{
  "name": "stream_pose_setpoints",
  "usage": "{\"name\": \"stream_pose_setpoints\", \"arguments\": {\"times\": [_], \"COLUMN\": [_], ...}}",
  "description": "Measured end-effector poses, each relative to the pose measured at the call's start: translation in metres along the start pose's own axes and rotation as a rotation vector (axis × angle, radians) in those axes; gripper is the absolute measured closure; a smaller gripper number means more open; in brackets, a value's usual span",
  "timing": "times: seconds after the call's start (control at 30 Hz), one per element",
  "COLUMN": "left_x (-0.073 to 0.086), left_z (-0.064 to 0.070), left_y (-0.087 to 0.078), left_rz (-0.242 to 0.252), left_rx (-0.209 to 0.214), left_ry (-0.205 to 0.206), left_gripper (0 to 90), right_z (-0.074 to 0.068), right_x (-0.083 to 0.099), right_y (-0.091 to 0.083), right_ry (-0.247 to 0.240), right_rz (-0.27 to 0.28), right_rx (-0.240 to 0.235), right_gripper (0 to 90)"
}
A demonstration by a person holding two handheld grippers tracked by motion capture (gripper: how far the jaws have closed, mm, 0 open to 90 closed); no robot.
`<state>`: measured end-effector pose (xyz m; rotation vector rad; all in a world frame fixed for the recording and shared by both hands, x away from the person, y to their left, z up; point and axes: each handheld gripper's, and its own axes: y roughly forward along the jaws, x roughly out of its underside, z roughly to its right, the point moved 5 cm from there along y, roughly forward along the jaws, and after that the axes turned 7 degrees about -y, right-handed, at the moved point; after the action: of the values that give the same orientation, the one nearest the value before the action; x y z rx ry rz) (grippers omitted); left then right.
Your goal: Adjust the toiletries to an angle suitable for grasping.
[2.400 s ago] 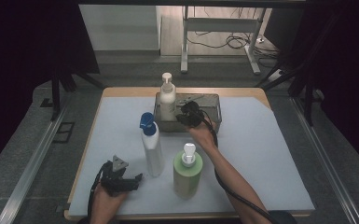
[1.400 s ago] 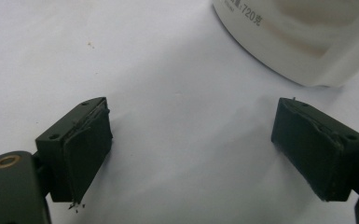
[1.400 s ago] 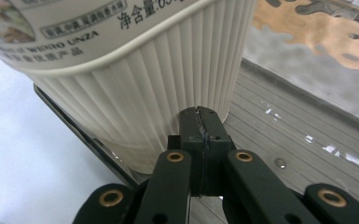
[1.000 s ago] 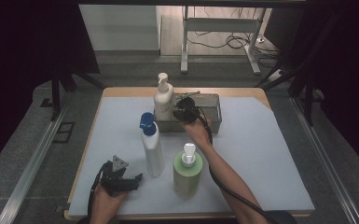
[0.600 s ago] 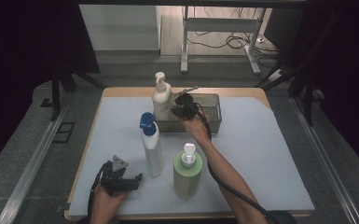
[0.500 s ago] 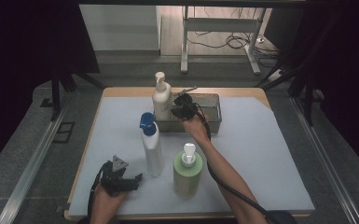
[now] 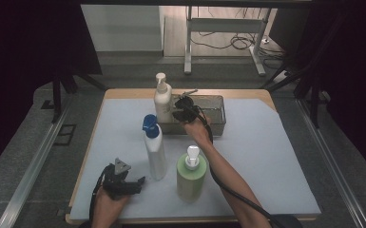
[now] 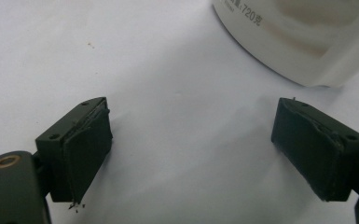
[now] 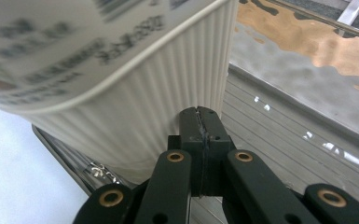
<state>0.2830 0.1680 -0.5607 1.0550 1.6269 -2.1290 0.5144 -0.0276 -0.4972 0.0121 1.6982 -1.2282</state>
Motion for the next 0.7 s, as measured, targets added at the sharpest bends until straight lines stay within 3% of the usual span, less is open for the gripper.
{"name": "stream_pose_setpoints", "arguments": {"times": [0.47,0.7], "left_x": [0.0,0.0], "left_z": [0.0,0.0], "left_y": [0.0,0.0], "left_rz": [0.0,0.0], "left_rx": [0.0,-0.001], "left_ry": [0.0,0.0], "left_gripper": [12.4,12.3], "right_z": [-0.001,0.005], "right_x": [0.001,0.004], "right_y": [0.001,-0.009], "right_ry": [-0.015,-0.016], "right_rz": [-0.002,0.018], "right_rx": [-0.006,-0.013], "right_gripper": [89.8,78.2]}}
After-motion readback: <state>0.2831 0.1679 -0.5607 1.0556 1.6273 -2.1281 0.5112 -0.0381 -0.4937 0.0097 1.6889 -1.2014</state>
